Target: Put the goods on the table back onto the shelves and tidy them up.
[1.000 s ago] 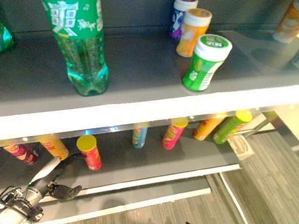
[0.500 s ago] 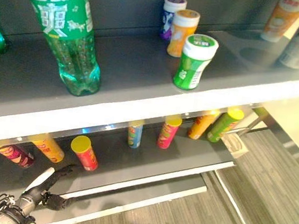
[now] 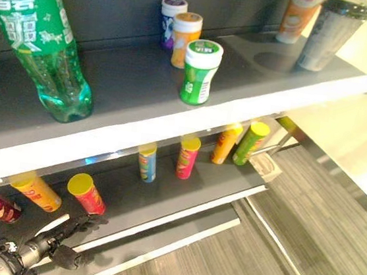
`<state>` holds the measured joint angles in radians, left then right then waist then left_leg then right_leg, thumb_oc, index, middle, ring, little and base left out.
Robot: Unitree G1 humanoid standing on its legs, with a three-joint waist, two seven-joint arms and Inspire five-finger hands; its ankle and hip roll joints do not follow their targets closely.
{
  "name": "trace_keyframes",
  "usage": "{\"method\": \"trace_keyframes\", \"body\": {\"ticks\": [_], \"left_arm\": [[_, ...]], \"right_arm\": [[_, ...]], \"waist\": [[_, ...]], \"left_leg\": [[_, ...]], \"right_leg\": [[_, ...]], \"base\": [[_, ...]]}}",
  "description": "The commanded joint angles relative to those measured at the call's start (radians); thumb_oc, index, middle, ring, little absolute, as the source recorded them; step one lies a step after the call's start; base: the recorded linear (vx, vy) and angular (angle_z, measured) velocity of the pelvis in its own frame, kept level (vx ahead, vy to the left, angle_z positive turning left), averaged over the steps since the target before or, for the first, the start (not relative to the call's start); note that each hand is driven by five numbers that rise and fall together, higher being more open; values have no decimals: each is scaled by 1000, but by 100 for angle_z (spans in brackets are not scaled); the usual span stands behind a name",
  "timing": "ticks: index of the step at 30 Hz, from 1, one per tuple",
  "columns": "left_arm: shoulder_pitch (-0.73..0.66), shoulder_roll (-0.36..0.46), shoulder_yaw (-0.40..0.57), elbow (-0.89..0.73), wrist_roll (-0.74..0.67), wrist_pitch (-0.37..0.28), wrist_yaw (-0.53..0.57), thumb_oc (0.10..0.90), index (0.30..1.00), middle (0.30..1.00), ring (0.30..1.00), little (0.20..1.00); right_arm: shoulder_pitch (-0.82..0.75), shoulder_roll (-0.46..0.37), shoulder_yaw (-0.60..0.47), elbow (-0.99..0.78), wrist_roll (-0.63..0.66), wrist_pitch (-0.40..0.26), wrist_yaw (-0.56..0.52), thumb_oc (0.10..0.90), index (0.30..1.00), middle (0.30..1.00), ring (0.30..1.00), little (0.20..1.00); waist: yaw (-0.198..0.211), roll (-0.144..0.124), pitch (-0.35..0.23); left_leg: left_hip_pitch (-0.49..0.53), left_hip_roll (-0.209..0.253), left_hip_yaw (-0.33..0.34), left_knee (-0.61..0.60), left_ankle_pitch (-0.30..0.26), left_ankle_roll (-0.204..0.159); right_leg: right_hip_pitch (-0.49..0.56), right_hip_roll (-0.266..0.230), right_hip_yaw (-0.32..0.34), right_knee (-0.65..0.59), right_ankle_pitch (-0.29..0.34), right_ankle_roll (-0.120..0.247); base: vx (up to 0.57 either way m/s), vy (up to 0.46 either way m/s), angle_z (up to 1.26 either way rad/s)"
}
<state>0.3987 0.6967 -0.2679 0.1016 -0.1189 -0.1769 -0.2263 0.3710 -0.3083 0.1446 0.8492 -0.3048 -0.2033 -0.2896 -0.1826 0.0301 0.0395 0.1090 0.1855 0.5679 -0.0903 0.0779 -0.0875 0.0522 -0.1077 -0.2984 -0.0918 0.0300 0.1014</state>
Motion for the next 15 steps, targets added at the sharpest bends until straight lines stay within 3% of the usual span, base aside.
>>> {"method": "trace_keyframes", "body": {"ticks": [1,15], "left_arm": [[-51,9,39,-69,-44,-52,14,800,900,900,900,900],[-137,-54,40,16,80,-56,102,800,900,900,900,900]], "right_arm": [[9,-73,6,-34,-12,-27,-19,800,900,900,900,900],[33,-66,-13,-45,9,-15,-36,800,900,900,900,900]], "waist": [[-14,3,-21],[-23,2,-14]], "left_leg": [[4,56,-40,6,-5,-72],[14,53,-34,6,-8,-73]], "right_leg": [[3,20,30,12,7,49],[6,22,35,13,3,45]], "base": [[30,1,-7],[0,0,0]]}}
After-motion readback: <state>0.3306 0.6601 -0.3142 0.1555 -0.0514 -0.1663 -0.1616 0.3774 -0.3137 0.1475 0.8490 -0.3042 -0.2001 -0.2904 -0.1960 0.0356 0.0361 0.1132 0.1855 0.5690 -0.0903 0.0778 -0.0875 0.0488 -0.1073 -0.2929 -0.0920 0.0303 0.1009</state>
